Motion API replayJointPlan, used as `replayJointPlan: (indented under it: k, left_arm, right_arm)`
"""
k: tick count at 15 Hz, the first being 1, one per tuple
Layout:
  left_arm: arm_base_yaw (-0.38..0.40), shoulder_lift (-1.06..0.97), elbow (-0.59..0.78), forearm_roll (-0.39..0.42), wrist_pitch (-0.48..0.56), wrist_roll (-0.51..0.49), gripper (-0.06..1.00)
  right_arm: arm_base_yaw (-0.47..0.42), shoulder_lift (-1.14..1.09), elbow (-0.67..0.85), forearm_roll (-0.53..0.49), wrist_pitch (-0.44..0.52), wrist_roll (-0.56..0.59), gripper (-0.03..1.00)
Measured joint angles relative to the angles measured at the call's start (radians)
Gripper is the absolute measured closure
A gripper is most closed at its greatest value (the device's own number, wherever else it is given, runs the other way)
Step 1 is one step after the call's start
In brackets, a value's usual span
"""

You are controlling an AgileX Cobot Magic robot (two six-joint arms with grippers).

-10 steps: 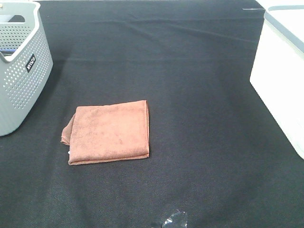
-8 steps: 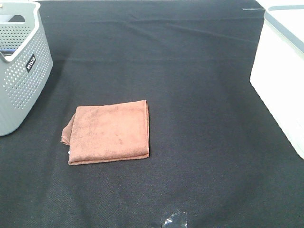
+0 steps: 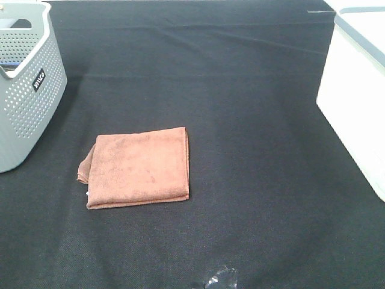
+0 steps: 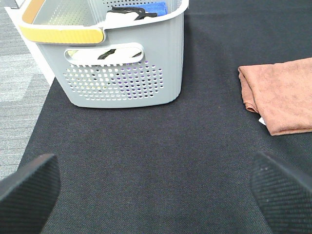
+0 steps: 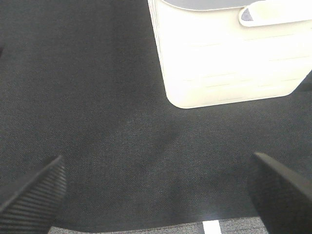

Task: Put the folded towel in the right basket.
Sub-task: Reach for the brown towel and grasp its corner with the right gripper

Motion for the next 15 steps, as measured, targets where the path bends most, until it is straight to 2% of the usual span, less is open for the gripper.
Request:
replayJointPlan:
  k: [15]
  left_arm:
    - [0.000, 0.000, 0.000, 0.000, 0.000, 0.000, -0.05]
  right_arm:
    - [0.000, 0.000, 0.002, 0.001, 0.000, 0.000, 0.00]
